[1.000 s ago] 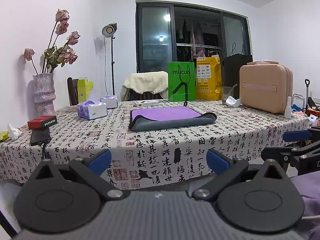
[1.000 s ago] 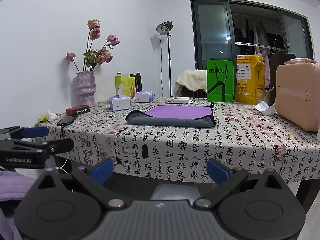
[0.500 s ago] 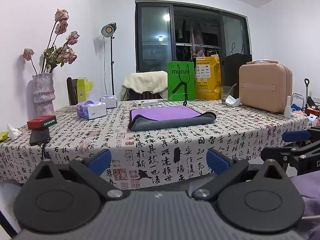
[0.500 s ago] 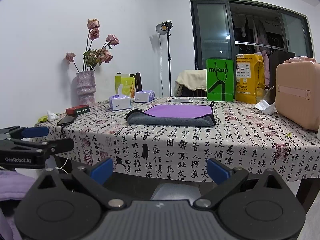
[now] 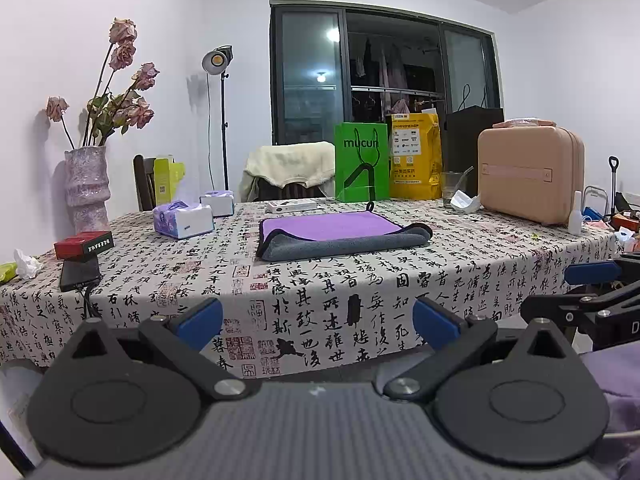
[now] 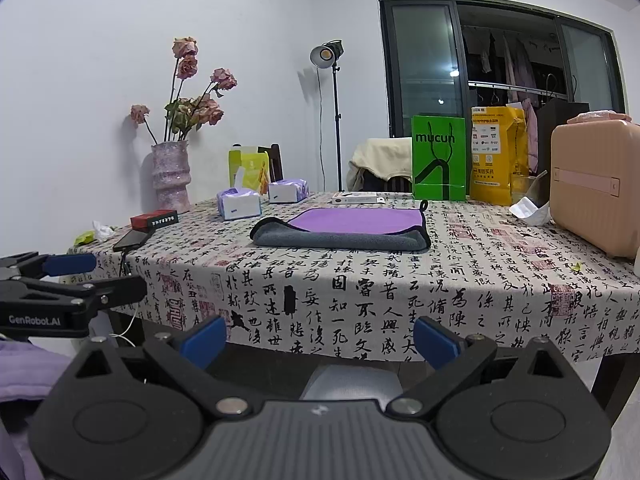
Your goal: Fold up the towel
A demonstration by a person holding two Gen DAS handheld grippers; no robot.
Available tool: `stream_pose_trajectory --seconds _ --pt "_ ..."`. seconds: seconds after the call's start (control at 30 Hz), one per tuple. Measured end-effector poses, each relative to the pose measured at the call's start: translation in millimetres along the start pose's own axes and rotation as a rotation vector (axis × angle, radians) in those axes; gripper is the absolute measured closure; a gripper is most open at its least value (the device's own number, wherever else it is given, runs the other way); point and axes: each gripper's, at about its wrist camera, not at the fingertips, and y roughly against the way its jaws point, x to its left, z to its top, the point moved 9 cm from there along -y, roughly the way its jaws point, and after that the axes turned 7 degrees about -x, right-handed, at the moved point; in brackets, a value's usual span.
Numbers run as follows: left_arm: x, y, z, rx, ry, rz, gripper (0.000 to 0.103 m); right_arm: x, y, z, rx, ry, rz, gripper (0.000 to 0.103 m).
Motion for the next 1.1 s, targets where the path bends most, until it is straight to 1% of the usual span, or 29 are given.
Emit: stream_pose_trajectory --seconds 1.1 --pt "-0.5 0.1 -0.1 -0.001 -0.002 0.001 0.0 -3.3 -1.8 -4.5 0.001 -0.005 -0.012 0.002"
